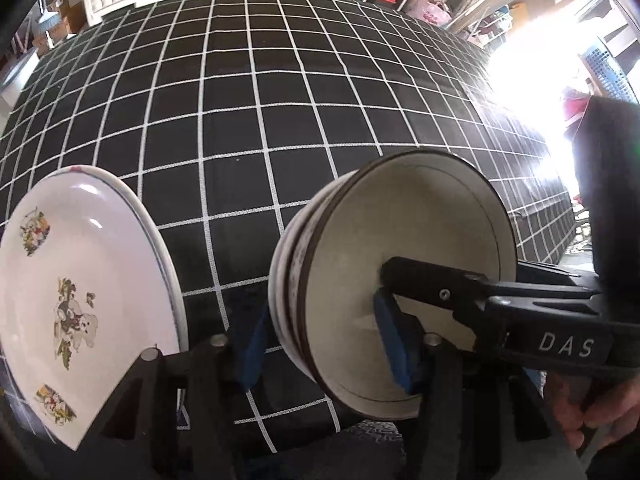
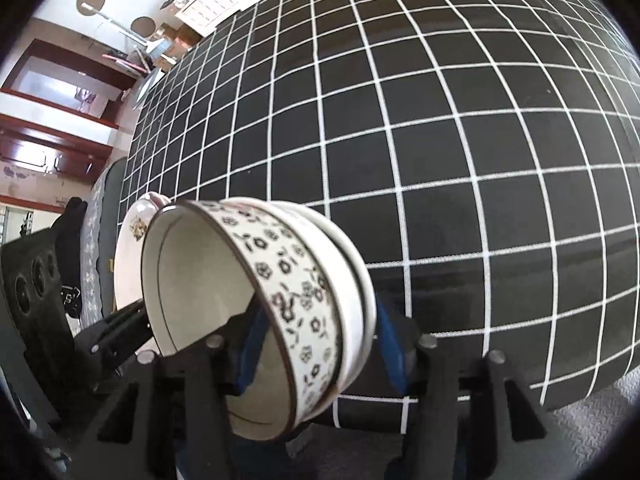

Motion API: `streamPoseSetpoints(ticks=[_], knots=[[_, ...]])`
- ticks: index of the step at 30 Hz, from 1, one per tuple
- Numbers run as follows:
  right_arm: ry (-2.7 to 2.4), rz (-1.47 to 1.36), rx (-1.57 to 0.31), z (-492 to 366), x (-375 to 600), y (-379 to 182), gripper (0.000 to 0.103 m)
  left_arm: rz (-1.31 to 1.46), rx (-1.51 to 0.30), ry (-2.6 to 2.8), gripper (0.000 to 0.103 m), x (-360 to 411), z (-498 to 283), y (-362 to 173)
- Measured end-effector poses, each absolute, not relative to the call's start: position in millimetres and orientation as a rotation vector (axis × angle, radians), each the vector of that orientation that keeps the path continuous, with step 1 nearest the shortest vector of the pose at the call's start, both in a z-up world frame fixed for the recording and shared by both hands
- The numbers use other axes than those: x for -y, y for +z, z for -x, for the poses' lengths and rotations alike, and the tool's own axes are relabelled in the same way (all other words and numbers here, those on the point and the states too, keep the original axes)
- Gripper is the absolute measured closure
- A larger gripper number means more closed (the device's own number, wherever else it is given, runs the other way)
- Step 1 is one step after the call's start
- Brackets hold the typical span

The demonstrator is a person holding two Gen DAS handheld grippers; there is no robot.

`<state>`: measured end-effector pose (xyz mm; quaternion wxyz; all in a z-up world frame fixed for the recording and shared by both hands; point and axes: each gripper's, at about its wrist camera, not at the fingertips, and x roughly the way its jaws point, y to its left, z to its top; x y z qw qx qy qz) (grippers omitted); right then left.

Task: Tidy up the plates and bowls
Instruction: 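Lift the bowl stack and carry it over the plate stack, left gripper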

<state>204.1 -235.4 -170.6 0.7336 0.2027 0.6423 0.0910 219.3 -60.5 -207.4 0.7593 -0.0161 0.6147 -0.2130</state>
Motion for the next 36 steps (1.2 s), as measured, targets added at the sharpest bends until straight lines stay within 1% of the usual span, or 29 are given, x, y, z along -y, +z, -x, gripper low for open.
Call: streamPoseSetpoints(ticks=[7,11,20,28,36], knots=[[0.161,-0.476,-1.423,-204,230,-170,0.048,-0.008,-1.337,-0.443,0.056,74,-213,-196],[0.151,-0.472,-1.424,-204,225,-162,0.048,0.033,-1.336,-0.425,0.057,72,-215,-186],[0.186,-0.466,-1.394,-212,201,-126,0.048,0.026,-1.265,-0.394,0.058,60,-215,-139],[0.258,-0.420,-1.374,-230,154,-104,0.048,0.038,-1.216,-0.326,0.058,18,-230,-97],[0.322,-0.363,-1.404,-251,96,-112,0.048,0.090,-1.205,-0.239,0.059,-36,-240,-100]])
